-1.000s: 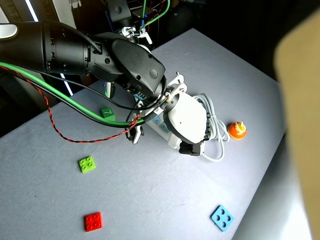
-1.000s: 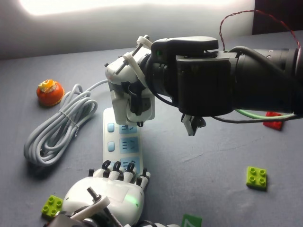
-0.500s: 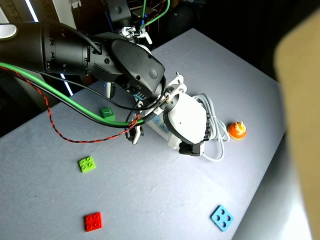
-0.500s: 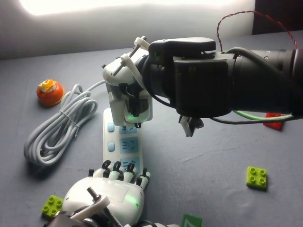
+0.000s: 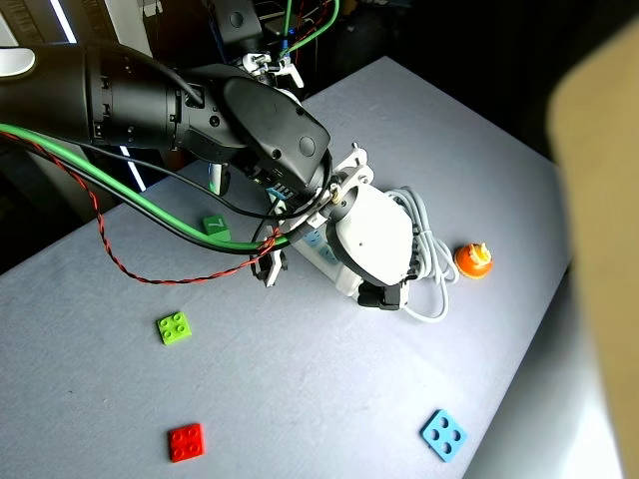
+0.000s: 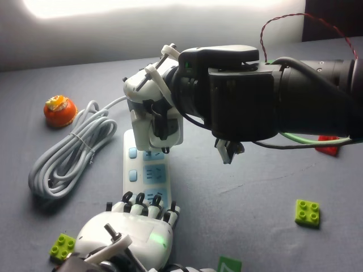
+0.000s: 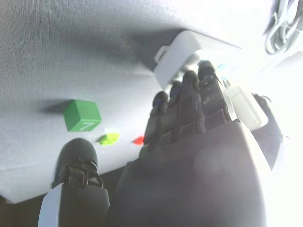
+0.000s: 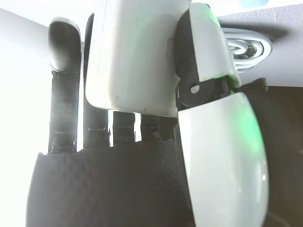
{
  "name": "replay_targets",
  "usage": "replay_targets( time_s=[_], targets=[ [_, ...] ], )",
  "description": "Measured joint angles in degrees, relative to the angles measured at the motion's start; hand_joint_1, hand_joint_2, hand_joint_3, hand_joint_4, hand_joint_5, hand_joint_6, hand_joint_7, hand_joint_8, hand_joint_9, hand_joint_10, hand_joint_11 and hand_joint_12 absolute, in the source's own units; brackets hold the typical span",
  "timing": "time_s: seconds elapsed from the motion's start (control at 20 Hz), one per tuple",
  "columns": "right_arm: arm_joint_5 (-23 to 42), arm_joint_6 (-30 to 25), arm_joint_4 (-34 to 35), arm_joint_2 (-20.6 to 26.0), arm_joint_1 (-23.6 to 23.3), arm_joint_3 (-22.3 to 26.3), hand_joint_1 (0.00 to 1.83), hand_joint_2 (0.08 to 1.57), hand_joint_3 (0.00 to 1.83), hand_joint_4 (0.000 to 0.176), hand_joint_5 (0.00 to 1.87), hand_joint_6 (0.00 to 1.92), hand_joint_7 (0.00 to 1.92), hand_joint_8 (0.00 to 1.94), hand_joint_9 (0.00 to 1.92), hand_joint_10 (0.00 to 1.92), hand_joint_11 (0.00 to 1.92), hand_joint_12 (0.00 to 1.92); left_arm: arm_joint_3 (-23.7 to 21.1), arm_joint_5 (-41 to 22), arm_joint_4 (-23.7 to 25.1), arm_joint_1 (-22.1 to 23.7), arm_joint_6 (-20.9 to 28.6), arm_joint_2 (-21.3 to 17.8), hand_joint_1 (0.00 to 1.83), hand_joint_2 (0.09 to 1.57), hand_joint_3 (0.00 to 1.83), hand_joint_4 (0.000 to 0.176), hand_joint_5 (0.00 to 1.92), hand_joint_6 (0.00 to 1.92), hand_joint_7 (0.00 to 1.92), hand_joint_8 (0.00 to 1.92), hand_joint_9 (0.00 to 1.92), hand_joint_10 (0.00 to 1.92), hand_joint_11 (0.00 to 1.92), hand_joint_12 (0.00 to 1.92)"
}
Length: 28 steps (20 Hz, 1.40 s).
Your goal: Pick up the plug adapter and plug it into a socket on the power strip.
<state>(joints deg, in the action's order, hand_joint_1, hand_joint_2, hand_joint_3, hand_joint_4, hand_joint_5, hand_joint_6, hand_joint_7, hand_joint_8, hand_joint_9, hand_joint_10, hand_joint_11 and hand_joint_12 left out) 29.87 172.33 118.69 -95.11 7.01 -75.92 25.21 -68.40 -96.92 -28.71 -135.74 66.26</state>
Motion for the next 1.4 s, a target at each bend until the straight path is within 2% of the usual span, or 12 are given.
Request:
replay_targets(
  time_s=[0.35,0.55,1.0,1.15,1.4],
  targets=[
    [-0.39,-0.04,-0.9,-0.37,0.46,0.0,1.23,1.17,0.0,0.0,0.87,0.99,0.91,1.31,0.78,1.27,0.67,1.6,0.0,-0.02,-0.02,0.02,0.0,0.0,0.0,1.22,0.0,0.0,0.01,0.0,0.01,0.0,0.0,0.0,0.0,0.0],
    [-0.37,-0.04,-0.94,-0.35,0.5,0.0,1.22,1.19,0.0,0.0,0.81,1.07,0.89,1.36,0.76,1.28,0.64,1.63,0.0,-0.04,-0.04,0.02,0.0,0.0,0.0,1.21,0.0,0.0,0.02,0.0,0.01,0.0,0.0,0.0,0.0,0.0],
    [-0.26,-0.37,1.29,0.59,0.63,0.0,1.23,1.18,0.0,0.0,0.84,1.03,0.91,1.33,0.77,1.27,0.66,1.6,-0.24,-0.2,-0.13,0.02,0.0,0.0,0.0,1.21,0.0,0.0,0.01,0.01,0.01,0.01,0.0,0.0,0.0,0.0],
    [-0.2,-0.37,1.29,0.66,0.63,0.13,1.21,1.19,0.0,0.0,0.81,1.08,0.88,1.37,0.74,1.3,0.63,1.65,-0.24,-0.22,0.04,-0.15,0.0,0.0,0.0,1.22,0.0,0.0,0.0,0.0,0.0,0.0,0.0,0.0,0.0,0.0],
    [-0.13,-0.28,1.07,0.28,0.61,0.11,1.22,1.19,0.0,0.0,0.81,1.08,0.9,1.33,0.77,1.29,0.65,1.62,-0.28,-0.37,-0.09,-0.15,0.0,0.0,0.0,1.2,0.0,0.0,0.02,0.01,0.02,0.01,0.01,0.0,0.02,0.01]
  ],
)
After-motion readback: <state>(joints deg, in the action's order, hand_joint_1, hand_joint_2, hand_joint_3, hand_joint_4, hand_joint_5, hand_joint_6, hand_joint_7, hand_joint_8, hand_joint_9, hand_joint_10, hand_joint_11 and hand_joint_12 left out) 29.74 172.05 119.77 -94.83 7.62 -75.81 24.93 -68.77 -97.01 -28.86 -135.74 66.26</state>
